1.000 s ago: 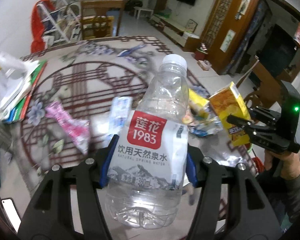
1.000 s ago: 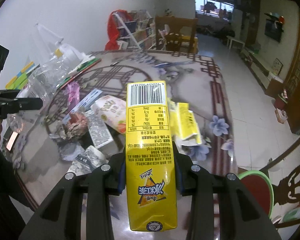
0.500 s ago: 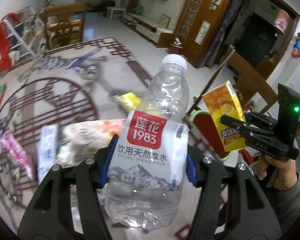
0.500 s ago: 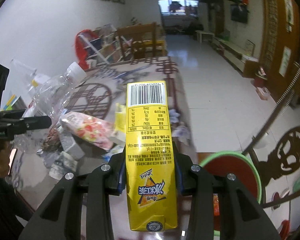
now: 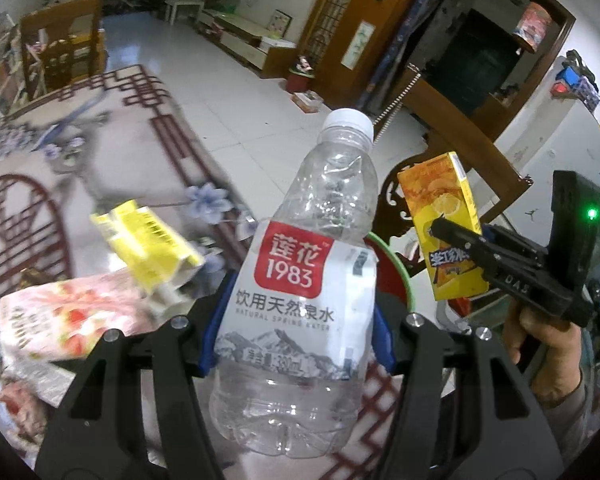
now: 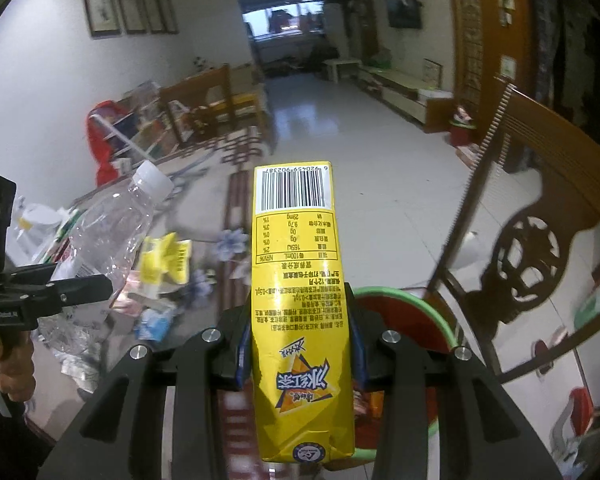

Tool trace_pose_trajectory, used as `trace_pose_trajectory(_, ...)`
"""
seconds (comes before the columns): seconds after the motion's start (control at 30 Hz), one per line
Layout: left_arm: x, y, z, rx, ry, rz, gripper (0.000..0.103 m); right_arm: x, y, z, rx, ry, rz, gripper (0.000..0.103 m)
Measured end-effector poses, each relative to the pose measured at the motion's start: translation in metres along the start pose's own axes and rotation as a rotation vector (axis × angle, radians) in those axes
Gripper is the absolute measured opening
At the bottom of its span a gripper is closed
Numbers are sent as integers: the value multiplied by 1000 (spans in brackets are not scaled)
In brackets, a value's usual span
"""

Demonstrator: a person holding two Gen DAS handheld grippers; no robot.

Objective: Collect trash
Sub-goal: 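Carry the water bottle and juice carton over the bin with both tools, then open both tools to drop the bottle and carton into the bin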

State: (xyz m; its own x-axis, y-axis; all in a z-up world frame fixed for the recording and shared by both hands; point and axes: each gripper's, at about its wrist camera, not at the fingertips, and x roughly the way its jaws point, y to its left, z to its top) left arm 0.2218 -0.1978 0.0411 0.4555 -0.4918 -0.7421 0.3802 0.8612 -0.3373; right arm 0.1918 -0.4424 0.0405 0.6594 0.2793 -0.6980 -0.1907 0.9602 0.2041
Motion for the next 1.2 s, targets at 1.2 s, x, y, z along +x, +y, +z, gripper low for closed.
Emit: trace_pose_trajectory(1.2, 132, -78, 10, 36, 187, -151, 57, 7, -81, -8, 169, 53, -81, 36)
